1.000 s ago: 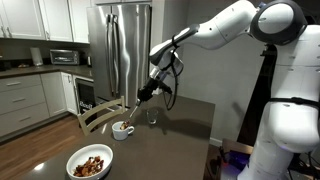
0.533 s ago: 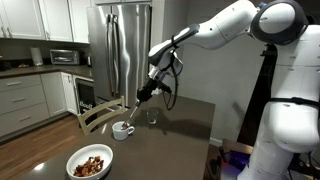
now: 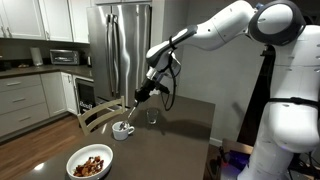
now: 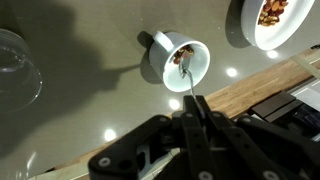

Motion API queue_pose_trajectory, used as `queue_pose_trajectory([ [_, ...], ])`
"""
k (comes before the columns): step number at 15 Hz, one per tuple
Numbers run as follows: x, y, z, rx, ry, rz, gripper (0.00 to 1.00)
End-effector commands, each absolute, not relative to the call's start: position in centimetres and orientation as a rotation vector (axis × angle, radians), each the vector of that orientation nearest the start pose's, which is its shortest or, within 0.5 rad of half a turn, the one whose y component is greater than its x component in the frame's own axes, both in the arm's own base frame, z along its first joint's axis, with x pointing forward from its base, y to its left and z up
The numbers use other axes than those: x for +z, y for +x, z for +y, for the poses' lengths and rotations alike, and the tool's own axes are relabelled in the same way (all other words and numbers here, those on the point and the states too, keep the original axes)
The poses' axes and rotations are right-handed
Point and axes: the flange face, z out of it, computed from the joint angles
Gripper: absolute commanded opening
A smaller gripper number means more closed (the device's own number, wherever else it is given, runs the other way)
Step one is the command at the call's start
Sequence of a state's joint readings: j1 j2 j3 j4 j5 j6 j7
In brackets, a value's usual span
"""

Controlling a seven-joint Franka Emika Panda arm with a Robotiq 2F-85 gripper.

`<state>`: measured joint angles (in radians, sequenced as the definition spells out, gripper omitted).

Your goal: Use the spoon to move some contents of the bowl to the mug and the glass cup

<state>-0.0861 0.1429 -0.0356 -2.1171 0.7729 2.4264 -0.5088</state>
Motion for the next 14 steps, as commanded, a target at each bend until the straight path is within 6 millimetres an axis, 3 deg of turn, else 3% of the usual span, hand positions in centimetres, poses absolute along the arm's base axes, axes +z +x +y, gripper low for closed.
queue_pose_trajectory([
  [1, 36.6, 59.1, -6.3, -0.457, -2.668, 0.211, 0.03],
  [14, 39.3, 59.3, -5.4, -0.514, -2.821, 0.106, 0.03],
])
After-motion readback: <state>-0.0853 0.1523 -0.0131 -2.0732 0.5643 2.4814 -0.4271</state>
